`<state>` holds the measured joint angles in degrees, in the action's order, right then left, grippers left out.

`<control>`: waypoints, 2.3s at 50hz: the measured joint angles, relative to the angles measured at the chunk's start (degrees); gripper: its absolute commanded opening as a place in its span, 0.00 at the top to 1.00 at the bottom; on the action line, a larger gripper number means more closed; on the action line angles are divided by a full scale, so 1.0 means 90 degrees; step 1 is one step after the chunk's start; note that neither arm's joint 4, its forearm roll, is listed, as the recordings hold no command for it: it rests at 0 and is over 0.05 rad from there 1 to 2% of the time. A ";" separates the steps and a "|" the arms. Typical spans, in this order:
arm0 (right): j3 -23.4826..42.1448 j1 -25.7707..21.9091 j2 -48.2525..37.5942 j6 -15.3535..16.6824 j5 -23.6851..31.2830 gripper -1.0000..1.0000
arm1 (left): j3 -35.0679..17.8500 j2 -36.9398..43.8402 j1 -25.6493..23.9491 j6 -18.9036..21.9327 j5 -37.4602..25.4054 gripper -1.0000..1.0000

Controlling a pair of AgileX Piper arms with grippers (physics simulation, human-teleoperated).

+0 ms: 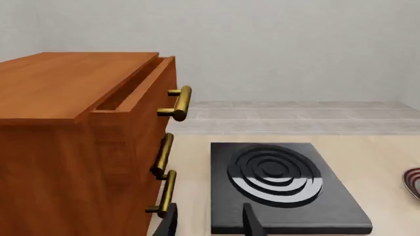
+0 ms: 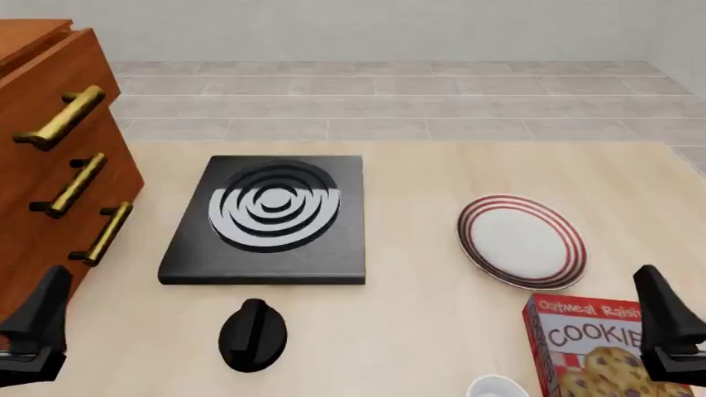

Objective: Pick the akita bowl in the top layer of the wooden cabinet and place it on the plate.

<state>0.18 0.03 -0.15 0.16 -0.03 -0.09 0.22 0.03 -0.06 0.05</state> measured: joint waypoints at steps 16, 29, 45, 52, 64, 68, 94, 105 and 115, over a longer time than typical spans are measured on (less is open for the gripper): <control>0.0010 -0.0002 -0.0030 -0.0020 -0.0011 0.00 | -0.0088 0.0070 0.0004 0.0049 -0.0008 0.00; 0.0008 0.0001 -0.0042 -0.0026 -0.0025 0.00 | -0.0394 0.0267 -0.0066 0.0112 -0.0012 0.00; 0.0002 -0.0003 -0.0052 -0.0025 -0.0039 0.00 | -0.1047 0.0641 -0.0123 -0.0026 -0.0145 0.00; 0.0000 -0.0008 -0.0048 -0.0018 -0.0032 0.00 | -0.1370 0.0681 -0.0225 0.0005 -0.0307 0.00; -0.0001 -0.0010 -0.0045 -0.0006 -0.0027 0.00 | -0.1817 0.0816 -0.0356 -0.0009 -0.0532 0.00; -0.0001 -0.0009 -0.0044 -0.0004 -0.0026 0.00 | -0.1977 0.0899 -0.0406 0.0001 -0.0583 0.00; 0.0001 -0.0001 -0.0032 0.0004 -0.0009 0.00 | -0.3392 0.1483 -0.0769 0.0073 -0.0934 0.00; 0.0001 0.0019 -0.0022 0.0001 0.0000 0.00 | -0.4149 0.1939 -0.0940 0.0111 -0.1224 0.00; 0.0001 0.0039 -0.0003 -0.0006 0.0010 0.00 | -0.4804 0.2356 -0.1033 0.0201 -0.1574 0.00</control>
<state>0.18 0.37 -0.18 0.10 0.07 -43.33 21.43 -9.27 1.75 -14.11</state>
